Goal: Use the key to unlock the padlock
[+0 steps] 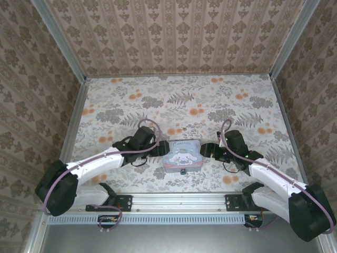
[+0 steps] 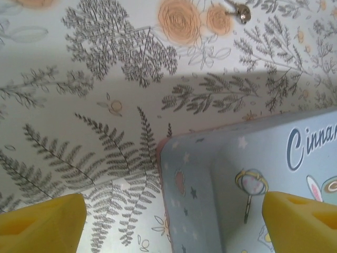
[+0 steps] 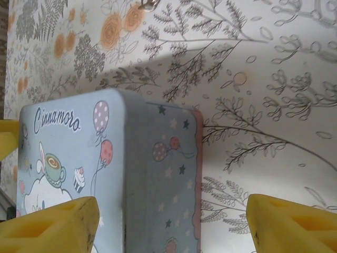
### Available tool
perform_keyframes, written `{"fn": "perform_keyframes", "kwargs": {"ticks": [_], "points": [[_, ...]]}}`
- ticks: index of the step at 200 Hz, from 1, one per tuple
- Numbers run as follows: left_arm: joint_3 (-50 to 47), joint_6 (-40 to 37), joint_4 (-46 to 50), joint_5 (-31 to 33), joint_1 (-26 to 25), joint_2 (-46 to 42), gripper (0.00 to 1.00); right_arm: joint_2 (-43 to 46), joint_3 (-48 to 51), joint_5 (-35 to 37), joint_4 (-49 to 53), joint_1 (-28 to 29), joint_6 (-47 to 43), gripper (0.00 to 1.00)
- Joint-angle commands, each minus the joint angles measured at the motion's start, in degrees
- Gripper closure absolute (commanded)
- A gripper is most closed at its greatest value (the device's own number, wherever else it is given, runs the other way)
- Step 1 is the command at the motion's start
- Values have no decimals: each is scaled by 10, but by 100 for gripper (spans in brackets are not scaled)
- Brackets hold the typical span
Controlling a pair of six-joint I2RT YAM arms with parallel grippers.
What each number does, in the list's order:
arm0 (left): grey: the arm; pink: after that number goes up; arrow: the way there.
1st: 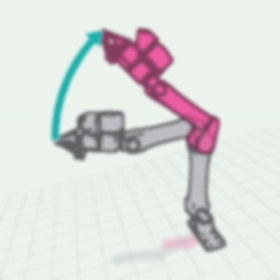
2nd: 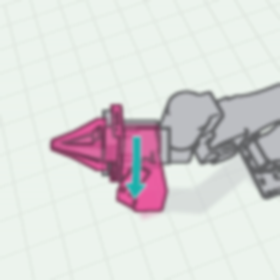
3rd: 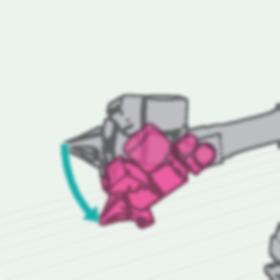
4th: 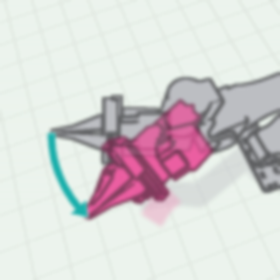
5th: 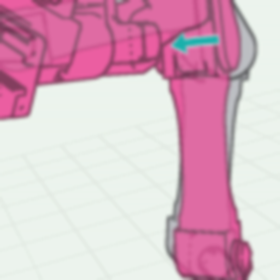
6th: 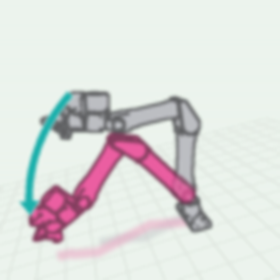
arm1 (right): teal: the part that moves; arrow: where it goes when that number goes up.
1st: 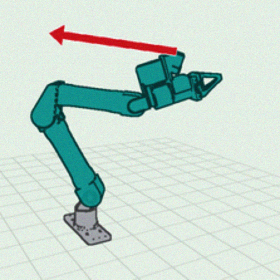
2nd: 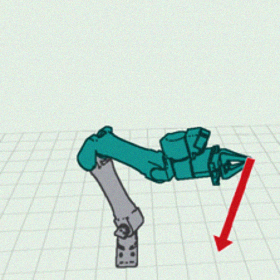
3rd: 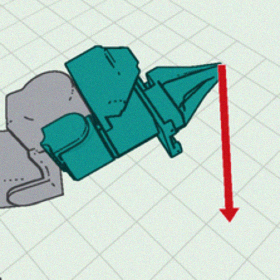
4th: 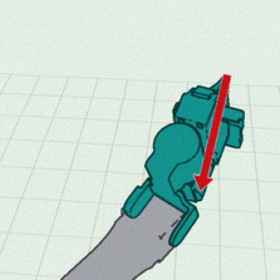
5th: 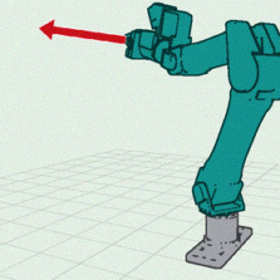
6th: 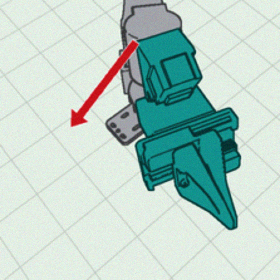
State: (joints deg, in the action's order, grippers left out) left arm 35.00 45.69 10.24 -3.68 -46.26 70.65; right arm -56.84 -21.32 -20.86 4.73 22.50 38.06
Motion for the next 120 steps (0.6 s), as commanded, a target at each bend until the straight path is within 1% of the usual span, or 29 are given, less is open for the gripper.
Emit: {"fn": "perform_keyframes", "kwargs": {"ticks": [1,28,43,84,108,120], "points": [[-16,33,-36,-22,-16,-3,14,-13,-9,3,-17,18,19,25],[-13,39,-55,-34,-29,17,19,-36,-19,6,-39,38,27,27],[-16,47,-68,-39,-33,24,22,-52,-29,4,-48,53,30,30],[-39,86,-102,-46,-32,18,32,-96,-59,4,-74,103,44,46],[-62,121,-106,-35,-21,-13,37,-138,-87,0,-101,132,55,61],[-73,139,-100,-26,-12,-34,41,-166,-108,-2,-113,148,58,65]]}}
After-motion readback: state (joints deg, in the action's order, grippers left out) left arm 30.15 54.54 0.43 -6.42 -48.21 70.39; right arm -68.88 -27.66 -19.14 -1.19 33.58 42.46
